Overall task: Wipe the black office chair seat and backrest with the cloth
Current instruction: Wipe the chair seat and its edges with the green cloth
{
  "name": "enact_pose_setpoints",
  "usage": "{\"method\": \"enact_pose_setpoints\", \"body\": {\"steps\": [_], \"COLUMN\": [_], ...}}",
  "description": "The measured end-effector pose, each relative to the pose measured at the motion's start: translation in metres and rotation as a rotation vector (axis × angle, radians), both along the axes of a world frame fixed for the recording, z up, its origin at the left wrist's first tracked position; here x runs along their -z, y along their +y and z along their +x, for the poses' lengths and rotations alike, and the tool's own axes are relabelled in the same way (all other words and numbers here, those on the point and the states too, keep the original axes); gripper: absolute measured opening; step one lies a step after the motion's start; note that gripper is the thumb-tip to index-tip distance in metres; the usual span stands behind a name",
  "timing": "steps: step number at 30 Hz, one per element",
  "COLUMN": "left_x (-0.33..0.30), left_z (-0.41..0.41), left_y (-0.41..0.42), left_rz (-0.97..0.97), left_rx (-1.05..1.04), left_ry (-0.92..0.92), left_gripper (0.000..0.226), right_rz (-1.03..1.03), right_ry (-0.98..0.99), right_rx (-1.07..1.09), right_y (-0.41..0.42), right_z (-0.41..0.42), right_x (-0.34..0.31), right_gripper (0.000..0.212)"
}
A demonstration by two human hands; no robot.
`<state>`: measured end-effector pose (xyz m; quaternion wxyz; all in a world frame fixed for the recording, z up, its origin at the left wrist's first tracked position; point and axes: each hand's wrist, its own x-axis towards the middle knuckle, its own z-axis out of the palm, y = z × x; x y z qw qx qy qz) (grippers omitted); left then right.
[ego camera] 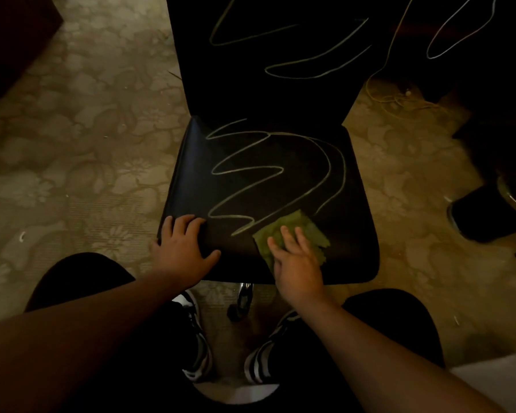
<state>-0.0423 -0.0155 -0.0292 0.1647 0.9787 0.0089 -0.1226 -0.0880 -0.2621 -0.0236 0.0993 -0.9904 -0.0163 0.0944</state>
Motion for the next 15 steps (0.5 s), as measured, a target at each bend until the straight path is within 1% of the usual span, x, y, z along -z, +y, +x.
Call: {"method": "enact_pose_setpoints", "body": {"steps": [2, 4, 6, 8, 9, 11, 13, 15], "left_x": [-0.001, -0.003, -0.005, -0.004, -0.004, -0.001, 0.001, 0.004], "left_z": [-0.006, -0.009, -0.007, -0.004, -0.001, 0.001, 0.000, -0.004], "left_y": [-0.003, -0.003, -0.001, 0.002, 0.004, 0.007, 0.006, 0.000], "left_rz": [0.031, 0.040, 0.003, -0.017, -0.017, -0.015, -0.014, 0.008], "left_rx": [0.018, 0.028, 0.029, 0.055, 0.075, 0.105, 0.122, 0.122], "left_ry": [-0.006, -0.034, -0.054, -0.055, -0.064, -0.081, -0.091, -0.092], "left_gripper": [0.080, 0.066, 0.051, 0.047, 0.049, 0.061, 0.075, 0.082], "right_rz": [0.000, 0.009, -0.009, -0.012, -0.001, 0.032, 0.045, 0.034], "right_ry": [-0.024, -0.043, -0.042, -0.030, -0.015, 0.016, 0.040, 0.046], "right_rx": [-0.001, 0.037, 0.133, 0.276, 0.343, 0.430, 0.467, 0.469], "right_y": [-0.005, -0.018, -0.036, -0.055, -0.063, -0.074, -0.075, -0.066], "right_z": [-0.003, -0.003, 0.002, 0.010, 0.014, 0.020, 0.024, 0.027], "right_x": [0.001, 0.001, 0.002, 0.002, 0.001, 0.000, 0.000, 0.001], "right_gripper": [0.051, 0.049, 0.050, 0.052, 0.053, 0.053, 0.054, 0.056]}}
